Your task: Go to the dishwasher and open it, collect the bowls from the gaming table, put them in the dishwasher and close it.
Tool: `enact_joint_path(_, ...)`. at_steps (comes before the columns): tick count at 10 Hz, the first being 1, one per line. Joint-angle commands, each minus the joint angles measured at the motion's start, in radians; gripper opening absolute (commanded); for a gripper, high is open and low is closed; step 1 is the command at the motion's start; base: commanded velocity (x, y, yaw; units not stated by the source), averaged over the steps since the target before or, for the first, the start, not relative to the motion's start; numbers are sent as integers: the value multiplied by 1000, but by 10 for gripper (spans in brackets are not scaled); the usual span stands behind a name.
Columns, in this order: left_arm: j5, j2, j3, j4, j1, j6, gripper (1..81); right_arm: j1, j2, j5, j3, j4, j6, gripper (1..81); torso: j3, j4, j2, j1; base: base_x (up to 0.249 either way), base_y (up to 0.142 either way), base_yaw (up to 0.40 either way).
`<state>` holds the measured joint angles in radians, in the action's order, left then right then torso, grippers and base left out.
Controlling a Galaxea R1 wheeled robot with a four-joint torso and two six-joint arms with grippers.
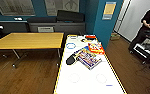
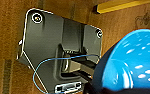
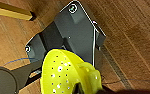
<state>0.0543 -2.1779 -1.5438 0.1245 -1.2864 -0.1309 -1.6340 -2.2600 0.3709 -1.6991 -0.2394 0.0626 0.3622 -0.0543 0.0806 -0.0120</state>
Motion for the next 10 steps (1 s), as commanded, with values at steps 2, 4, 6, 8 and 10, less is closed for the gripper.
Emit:
enact_joint_path(2,29,-148,-174,-78,-26,51,10,12,-2,-95,-80,20,-3,10,0,0,0,0,0,0,0)
enact_joint_path(4,38,-232,-314,-78,-38,53,10,21,-21,-128,-168,15,8,10,0,0,0,0,0,0,0)
enact_joint_path(6,38,-304,-414,-78,-60,53,10,35,-48,-150,-226,17,11,10,0,0,0,0,0,0,0)
enact_joint_path(8,38,-352,-469,-78,-69,53,10,45,-72,-158,-235,22,10,10,0,0,0,1,0,0,0)
enact_joint_path(10,39,-381,-501,-83,-70,53,10,53,-88,-158,-235,31,8,10,0,0,0,1,0,0,0)
